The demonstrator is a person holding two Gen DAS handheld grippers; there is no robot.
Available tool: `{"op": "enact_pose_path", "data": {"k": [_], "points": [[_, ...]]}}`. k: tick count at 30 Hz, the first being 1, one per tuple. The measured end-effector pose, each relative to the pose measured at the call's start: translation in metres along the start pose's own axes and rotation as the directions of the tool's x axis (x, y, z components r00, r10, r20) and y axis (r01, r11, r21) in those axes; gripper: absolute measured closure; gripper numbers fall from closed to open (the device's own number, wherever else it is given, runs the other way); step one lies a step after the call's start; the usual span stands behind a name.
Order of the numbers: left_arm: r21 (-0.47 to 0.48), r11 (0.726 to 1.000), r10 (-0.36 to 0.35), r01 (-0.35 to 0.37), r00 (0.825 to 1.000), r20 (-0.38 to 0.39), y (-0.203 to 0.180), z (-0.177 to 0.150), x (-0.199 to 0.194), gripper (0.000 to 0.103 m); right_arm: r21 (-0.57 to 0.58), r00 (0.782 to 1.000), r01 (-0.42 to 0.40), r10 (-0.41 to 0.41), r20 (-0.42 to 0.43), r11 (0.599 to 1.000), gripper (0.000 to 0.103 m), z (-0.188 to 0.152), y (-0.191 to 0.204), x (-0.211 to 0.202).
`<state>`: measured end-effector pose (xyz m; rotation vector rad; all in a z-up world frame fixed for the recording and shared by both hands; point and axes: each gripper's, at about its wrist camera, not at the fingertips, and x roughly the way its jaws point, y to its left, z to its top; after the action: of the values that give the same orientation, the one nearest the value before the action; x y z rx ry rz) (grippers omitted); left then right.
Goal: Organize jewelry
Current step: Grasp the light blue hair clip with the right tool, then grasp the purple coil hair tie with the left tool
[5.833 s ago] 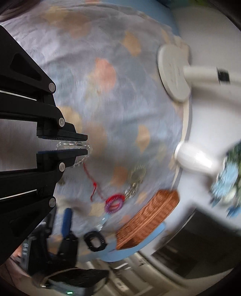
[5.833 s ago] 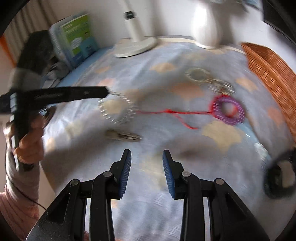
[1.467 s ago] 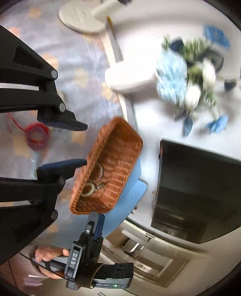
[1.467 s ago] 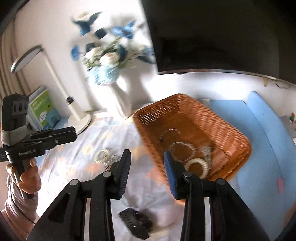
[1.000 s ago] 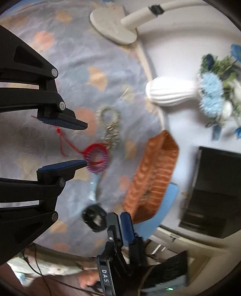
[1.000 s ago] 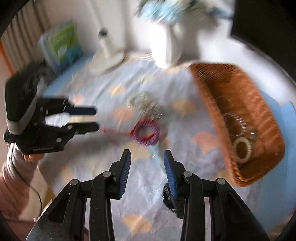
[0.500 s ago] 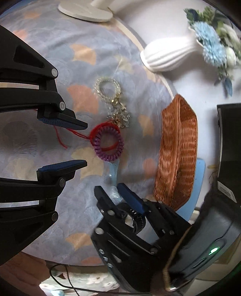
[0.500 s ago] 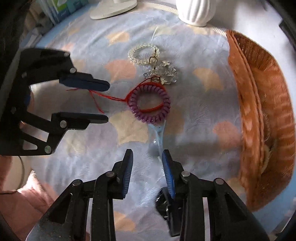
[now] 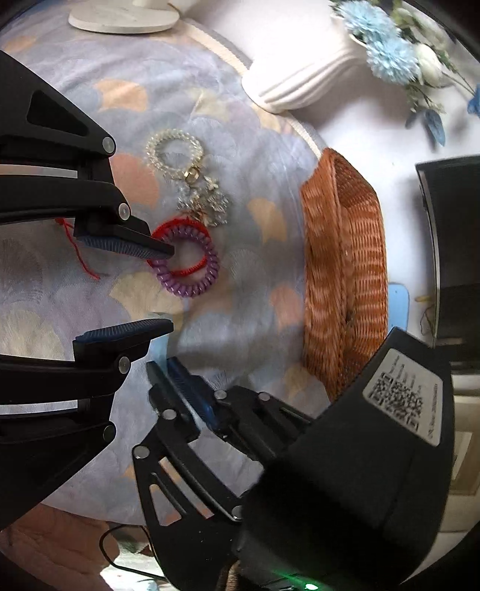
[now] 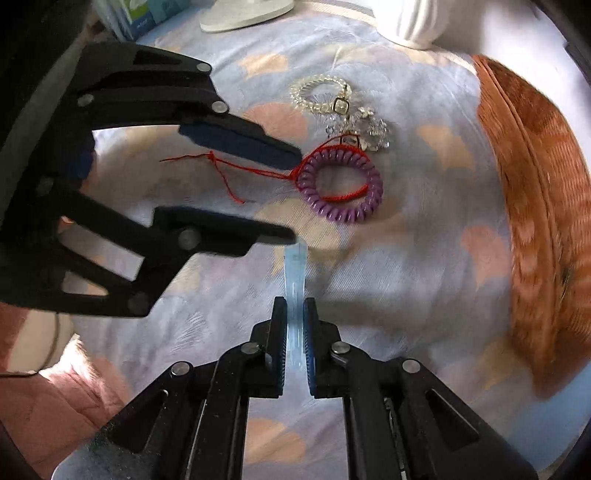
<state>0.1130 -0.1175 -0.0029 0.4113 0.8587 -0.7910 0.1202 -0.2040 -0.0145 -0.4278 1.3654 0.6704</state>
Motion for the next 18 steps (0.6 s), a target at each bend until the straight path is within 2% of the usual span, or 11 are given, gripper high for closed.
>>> {"op": "enact_pose_path", "data": {"k": [2,4,7,10,11,13,18], "points": [[0.007,1.000,-0.008,0.008,1.000,0.004,-0.002,0.002,0.001,0.069,0.036,0.999,-0.019,0.018,0.027,0.999,0.093,-0.015,-0.003,-0.008],[0.013,1.000,-0.022,0.022,1.000,0.008,-0.003,0.003,0.000,0.069,0.066,0.999,-0.001,-0.002,0.042,0.998,0.093,-0.033,-0.003,-0.015],[0.010,0.997,-0.080,0.080,0.996,0.038,-0.001,0.002,-0.005,0.069,0.106,0.998,0.004,-0.011,0.059,0.994,0.093,-0.053,-0.006,-0.020],[-0.005,0.996,-0.092,0.093,0.995,0.043,-0.001,0.007,-0.003,0.069,0.158,0.998,-0.011,0.000,0.070,0.987,0.093,-0.051,-0.010,-0.017],[-0.011,0.996,-0.091,0.091,0.995,0.035,0.000,0.010,0.002,0.070,0.169,0.997,-0.025,0.012,0.077,0.985,0.093,-0.055,-0.012,-0.018],[-0.015,0.997,-0.076,0.076,0.997,-0.008,-0.001,0.015,0.015,0.081,0.173,0.996,-0.027,0.011,0.093,0.985,0.093,-0.060,-0.018,-0.020],[-0.007,1.000,-0.022,0.022,0.997,-0.074,-0.009,0.019,0.036,0.082,0.153,0.992,-0.027,0.008,0.123,0.988,0.093,-0.069,-0.025,-0.027]]}}
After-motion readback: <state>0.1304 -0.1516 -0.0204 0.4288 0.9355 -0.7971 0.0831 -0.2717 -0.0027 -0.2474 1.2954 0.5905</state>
